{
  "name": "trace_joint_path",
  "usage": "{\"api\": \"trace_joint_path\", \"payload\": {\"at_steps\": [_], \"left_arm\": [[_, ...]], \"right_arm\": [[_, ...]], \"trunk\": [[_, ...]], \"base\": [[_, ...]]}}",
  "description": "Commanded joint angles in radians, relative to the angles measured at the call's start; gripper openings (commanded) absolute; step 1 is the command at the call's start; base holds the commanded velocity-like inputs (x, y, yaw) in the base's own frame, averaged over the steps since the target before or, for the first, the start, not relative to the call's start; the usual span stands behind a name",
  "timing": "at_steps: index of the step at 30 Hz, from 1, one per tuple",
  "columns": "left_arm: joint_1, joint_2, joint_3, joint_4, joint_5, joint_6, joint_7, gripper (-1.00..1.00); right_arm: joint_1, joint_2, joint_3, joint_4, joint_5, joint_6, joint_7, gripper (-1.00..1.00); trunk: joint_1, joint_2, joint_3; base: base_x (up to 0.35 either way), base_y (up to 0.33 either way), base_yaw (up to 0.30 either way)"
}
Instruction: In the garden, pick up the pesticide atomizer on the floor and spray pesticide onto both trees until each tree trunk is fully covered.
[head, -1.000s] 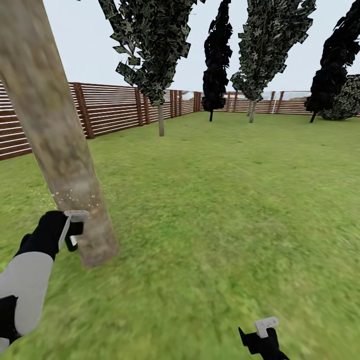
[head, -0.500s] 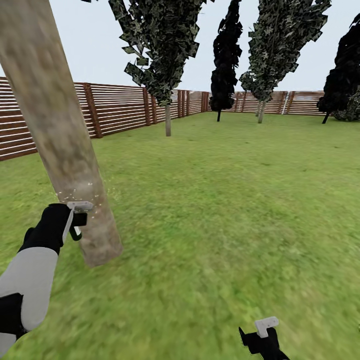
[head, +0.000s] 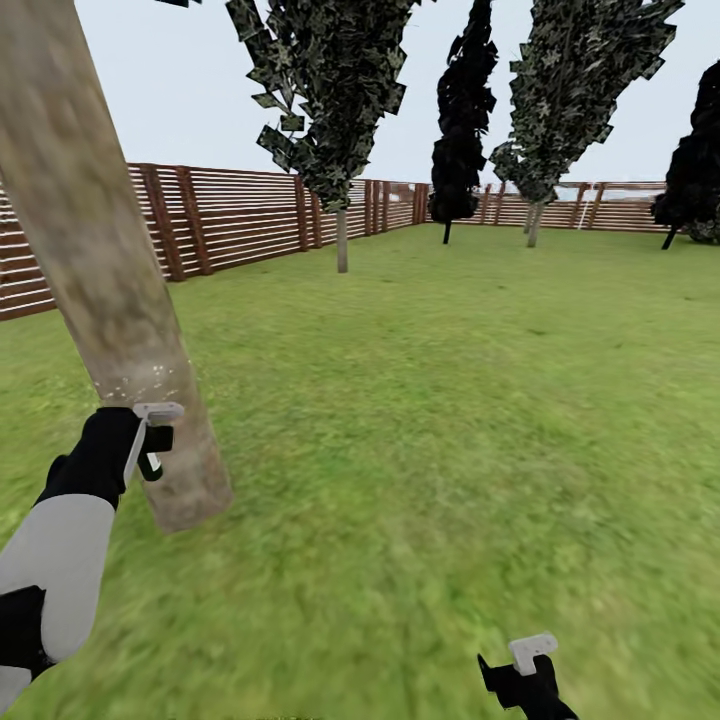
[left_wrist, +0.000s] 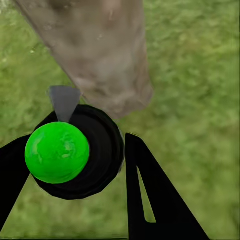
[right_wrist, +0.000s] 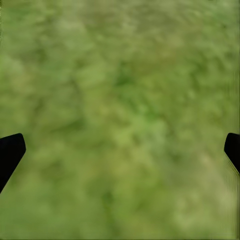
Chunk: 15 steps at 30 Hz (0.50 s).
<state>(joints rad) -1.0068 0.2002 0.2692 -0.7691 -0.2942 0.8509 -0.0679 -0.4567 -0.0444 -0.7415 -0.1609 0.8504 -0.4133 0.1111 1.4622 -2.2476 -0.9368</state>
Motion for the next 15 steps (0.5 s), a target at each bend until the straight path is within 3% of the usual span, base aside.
{"api": "trace_joint_path", "payload": {"at_steps": [1, 6, 15], "left_arm": [[-0.001, -0.001, 0.002, -0.001, -0.010, 0.004, -0.007, -1.00], [-0.001, 0.000, 0.003, -0.001, -0.010, 0.004, -0.007, -1.00], [-0.001, -0.005, 0.001, 0.000, -0.010, 0.003, -0.007, -1.00]], "right_arm": [[0.000, 0.000, -0.009, 0.000, 0.001, -0.004, 0.009, 1.00], [0.000, 0.000, -0.009, 0.001, 0.001, -0.003, 0.009, 1.00], [0.000, 0.000, -0.009, 0.001, 0.001, -0.003, 0.009, 1.00]], "trunk": [[0.000, 0.000, -0.001], [0.000, 0.000, -0.001], [0.000, 0.000, -0.001]], "base": [[0.000, -0.275, 0.272], [0.034, -0.275, 0.273], [0.135, -0.275, 0.021]]}}
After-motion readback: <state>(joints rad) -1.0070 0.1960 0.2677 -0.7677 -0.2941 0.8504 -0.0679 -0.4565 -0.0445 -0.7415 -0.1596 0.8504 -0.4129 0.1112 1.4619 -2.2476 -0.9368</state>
